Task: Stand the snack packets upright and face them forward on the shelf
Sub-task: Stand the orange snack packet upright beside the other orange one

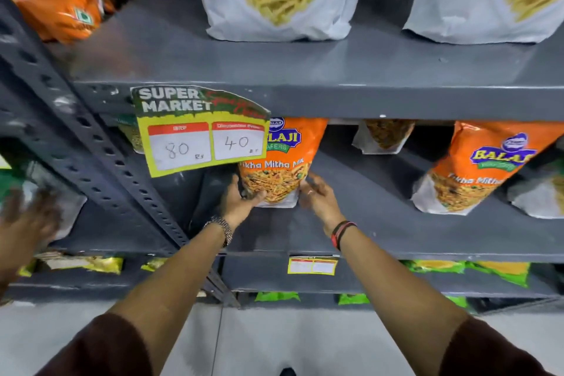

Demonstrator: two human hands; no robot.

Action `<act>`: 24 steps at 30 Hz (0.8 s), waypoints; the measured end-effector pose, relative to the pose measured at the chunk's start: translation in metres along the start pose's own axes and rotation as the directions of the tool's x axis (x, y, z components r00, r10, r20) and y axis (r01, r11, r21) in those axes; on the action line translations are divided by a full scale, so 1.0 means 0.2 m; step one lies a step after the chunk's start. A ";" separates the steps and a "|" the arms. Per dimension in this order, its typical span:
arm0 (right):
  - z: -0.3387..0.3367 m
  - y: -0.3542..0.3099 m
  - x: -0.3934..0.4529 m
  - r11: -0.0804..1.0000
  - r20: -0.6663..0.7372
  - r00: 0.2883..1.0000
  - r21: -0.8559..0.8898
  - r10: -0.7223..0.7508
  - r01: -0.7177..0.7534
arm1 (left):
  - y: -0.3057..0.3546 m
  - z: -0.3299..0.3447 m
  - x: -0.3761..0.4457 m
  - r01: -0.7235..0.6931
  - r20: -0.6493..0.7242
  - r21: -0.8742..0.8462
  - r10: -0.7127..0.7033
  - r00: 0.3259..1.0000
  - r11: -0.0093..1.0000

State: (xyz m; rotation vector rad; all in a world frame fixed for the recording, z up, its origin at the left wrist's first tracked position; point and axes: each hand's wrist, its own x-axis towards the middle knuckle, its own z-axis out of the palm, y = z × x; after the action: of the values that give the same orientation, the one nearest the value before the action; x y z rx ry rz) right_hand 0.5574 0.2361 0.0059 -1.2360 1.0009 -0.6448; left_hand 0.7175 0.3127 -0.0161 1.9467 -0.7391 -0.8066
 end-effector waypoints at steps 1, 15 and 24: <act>0.00 0.00 0.00 1.000 0.000 1.000 -0.003 -0.003 0.003 | 0.00 0.00 0.00 0.008 0.003 0.003 -0.008 1.000 1.000; -0.14 0.07 -0.03 0.993 -0.180 0.984 -0.115 0.006 -0.027 | -0.11 0.05 -0.05 -0.029 -0.173 -0.058 0.018 0.985 0.998; -0.93 0.21 -0.22 0.977 -0.548 0.827 -0.214 -0.124 0.004 | 0.02 0.53 -0.26 0.046 0.072 -0.085 -0.040 0.997 0.995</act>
State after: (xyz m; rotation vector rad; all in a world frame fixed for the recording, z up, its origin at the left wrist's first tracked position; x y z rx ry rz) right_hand 0.3677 0.1986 -0.0267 -1.2904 1.5510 -1.0146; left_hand 0.6024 0.2979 -0.0424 1.8705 -0.6941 -0.9224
